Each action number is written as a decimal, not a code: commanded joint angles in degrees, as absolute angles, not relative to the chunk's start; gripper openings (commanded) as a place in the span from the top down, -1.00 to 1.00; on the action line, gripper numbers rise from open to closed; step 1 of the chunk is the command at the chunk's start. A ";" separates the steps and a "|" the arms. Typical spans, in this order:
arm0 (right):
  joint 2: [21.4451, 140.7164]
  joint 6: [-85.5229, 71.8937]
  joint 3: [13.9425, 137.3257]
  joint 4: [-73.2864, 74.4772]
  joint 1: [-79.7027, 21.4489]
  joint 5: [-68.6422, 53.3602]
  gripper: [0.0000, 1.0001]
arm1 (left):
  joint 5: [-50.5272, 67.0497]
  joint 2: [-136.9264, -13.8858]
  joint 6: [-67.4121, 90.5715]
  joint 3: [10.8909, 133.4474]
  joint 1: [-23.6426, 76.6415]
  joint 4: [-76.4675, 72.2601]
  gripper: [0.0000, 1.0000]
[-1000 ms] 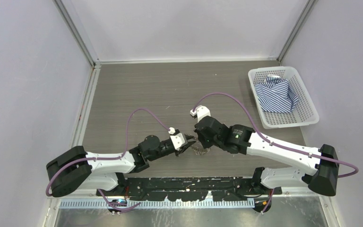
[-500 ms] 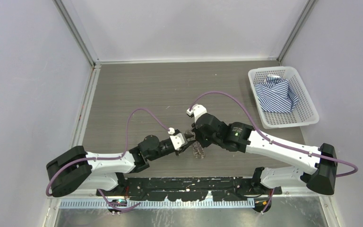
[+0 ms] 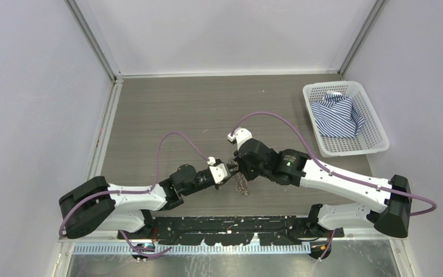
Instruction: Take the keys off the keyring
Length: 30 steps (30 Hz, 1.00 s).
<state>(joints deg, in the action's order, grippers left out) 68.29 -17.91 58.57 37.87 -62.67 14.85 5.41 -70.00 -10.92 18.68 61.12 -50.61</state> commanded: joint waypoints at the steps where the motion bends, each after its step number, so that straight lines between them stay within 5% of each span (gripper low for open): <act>1: 67.58 -17.84 60.78 36.38 -63.28 14.33 0.98 | 6.38 -70.82 -11.68 20.84 61.30 -56.05 0.55; 4: 67.61 -18.04 60.73 36.56 -63.28 14.25 0.98 | 6.27 -70.97 -11.76 20.91 61.31 -56.32 0.64; 7: 67.67 -18.43 60.56 37.24 -63.27 14.65 0.97 | 5.91 -71.10 -12.10 20.79 61.34 -56.34 0.98; 30: 71.39 -22.58 57.55 42.51 -61.99 21.97 0.98 | 5.34 -66.36 -11.63 15.32 61.66 -62.41 0.99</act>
<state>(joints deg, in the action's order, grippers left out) 70.89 -21.54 58.24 41.80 -62.74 18.94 5.48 -69.45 -11.00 15.66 61.43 -55.88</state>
